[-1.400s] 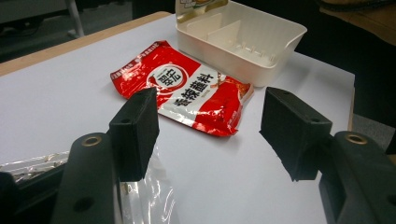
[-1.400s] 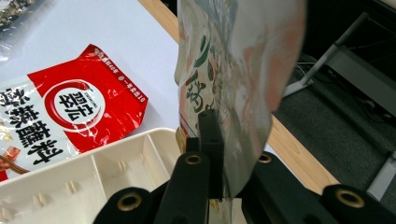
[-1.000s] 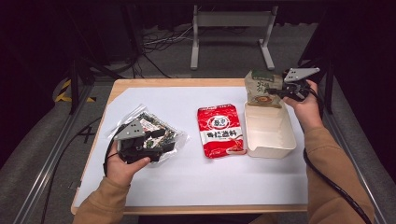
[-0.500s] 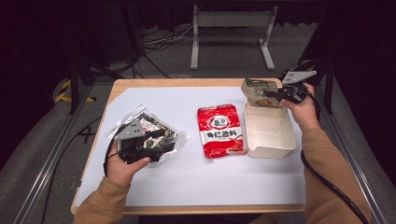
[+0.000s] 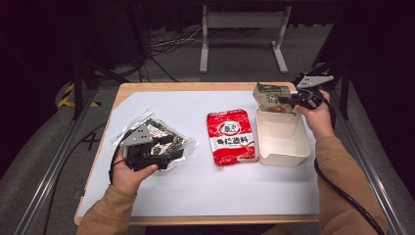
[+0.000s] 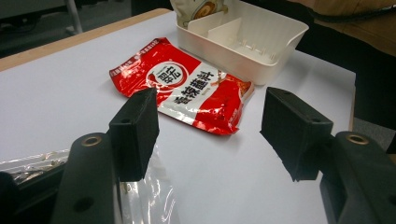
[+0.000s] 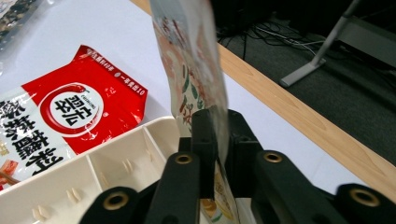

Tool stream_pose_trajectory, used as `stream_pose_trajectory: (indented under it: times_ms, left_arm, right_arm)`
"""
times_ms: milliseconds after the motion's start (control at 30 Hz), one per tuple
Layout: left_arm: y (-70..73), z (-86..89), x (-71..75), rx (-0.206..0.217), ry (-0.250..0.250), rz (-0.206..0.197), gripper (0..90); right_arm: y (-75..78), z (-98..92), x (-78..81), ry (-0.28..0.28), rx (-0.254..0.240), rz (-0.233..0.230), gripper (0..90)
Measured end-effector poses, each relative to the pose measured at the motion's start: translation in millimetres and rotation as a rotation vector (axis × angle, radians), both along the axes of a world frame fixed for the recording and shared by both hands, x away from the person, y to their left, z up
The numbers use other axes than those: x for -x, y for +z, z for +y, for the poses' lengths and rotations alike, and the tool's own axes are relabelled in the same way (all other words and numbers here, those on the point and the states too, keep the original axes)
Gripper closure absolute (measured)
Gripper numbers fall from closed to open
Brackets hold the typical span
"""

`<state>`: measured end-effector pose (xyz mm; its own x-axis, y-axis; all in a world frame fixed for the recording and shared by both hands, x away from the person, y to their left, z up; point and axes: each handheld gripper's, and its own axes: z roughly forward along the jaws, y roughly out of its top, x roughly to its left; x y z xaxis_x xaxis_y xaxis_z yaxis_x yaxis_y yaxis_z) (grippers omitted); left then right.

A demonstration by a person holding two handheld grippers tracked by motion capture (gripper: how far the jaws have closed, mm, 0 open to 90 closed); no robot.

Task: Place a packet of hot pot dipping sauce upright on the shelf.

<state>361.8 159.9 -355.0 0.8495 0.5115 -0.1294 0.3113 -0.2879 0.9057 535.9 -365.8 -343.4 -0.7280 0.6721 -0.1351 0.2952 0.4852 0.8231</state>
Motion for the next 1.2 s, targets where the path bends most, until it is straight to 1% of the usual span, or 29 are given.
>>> stream_pose_trajectory:
  times_ms: [33, 100, 167, 200, 233, 333, 433, 533, 567, 667, 800, 833, 867, 900, 967, 1000, 1033, 1067, 1100, 1133, 1200]
  left_arm:
    - [-0.2, -0.7, -0.2, -0.003, 0.005, -0.003, 37.4]
    - [-0.4, -1.0, -0.8, -0.005, 0.001, -0.007, 37.4]
    - [-0.5, -1.8, -0.7, -0.006, 0.003, -0.003, 37.4]
    - [-0.5, -2.2, -0.8, -0.006, 0.004, -0.002, 37.4]
    - [-0.4, -2.3, -1.4, -0.008, 0.003, -0.009, 37.4]
    - [-0.5, -3.4, -1.7, -0.008, 0.000, -0.005, 37.4]
    - [-0.7, -4.5, -2.1, -0.009, -0.002, -0.002, 37.2]
    - [-0.6, -5.2, -2.8, -0.012, -0.010, -0.005, 37.0]
    - [-0.6, -5.3, -2.6, -0.012, -0.009, 0.001, 36.9]
    - [-0.8, -5.6, -3.1, -0.012, -0.008, -0.003, 36.8]
    - [-1.3, -5.4, -4.4, -0.016, -0.006, 0.001, 35.7]
    - [-1.5, -5.6, -4.8, -0.020, -0.007, 0.006, 35.0]
    - [-1.7, -6.0, -5.2, -0.021, -0.004, 0.010, 34.6]
    - [-1.9, -6.3, -5.6, -0.024, -0.001, 0.017, 33.9]
    - [-2.6, -7.2, -7.1, -0.032, -0.002, 0.019, 33.0]
    - [-2.6, -7.2, -7.1, -0.032, -0.002, 0.019, 32.7]
    - [-3.2, -8.3, -7.1, -0.029, -0.003, 0.025, 32.7]
    - [-3.5, -9.2, -7.4, -0.033, -0.005, 0.031, 32.6]
    - [-4.0, -10.0, -8.1, -0.034, -0.007, 0.028, 32.3]
    - [-4.0, -10.5, -9.2, -0.040, -0.011, 0.025, 32.2]
    - [-4.3, -11.7, -10.1, -0.042, -0.011, 0.031, 32.0]
  right_arm:
    - [0.6, -0.7, 0.7, -0.017, -0.003, 0.002, 77.2]
    - [2.0, -2.3, 1.7, -0.027, 0.001, -0.001, 76.7]
    - [5.1, -5.9, 4.0, -0.055, -0.001, -0.013, 75.8]
    - [6.3, -7.8, 5.0, -0.068, 0.017, -0.018, 79.0]
    - [6.9, -10.0, 6.1, -0.072, 0.030, -0.017, 82.5]
    - [5.1, -13.0, 8.2, -0.074, 0.061, -0.004, 85.9]
    - [2.3, -14.6, 9.3, -0.089, 0.049, 0.004, 86.8]
    - [-0.1, -13.8, 10.4, -0.106, 0.064, 0.004, 87.1]
    - [-0.4, -13.7, 10.7, -0.111, 0.067, 0.004, 87.1]
    - [-1.4, -14.0, 11.2, -0.123, 0.067, 0.009, 86.1]
    - [-1.4, -14.3, 12.9, -0.160, 0.063, 0.012, 78.0]
    - [-1.3, -14.2, 13.8, -0.172, 0.061, 0.013, 72.7]
    - [-1.2, -14.1, 14.7, -0.183, 0.058, 0.009, 69.5]
    - [-1.0, -14.1, 15.9, -0.189, 0.042, 0.008, 64.7]
    - [-1.2, -14.8, 17.7, -0.196, -0.025, 0.007, 56.9]
    - [-1.2, -14.8, 17.7, -0.196, -0.025, 0.007, 56.9]
    - [-1.1, -15.3, 18.9, -0.197, -0.039, 0.006, 54.6]
    - [-0.8, -15.5, 20.2, -0.196, -0.036, 0.002, 53.2]
    - [-0.4, -15.8, 21.7, -0.193, -0.035, 0.000, 51.6]
    - [0.2, -16.1, 23.0, -0.193, -0.036, -0.002, 49.7]
    - [2.9, -16.7, 26.7, -0.197, -0.043, -0.015, 47.2]
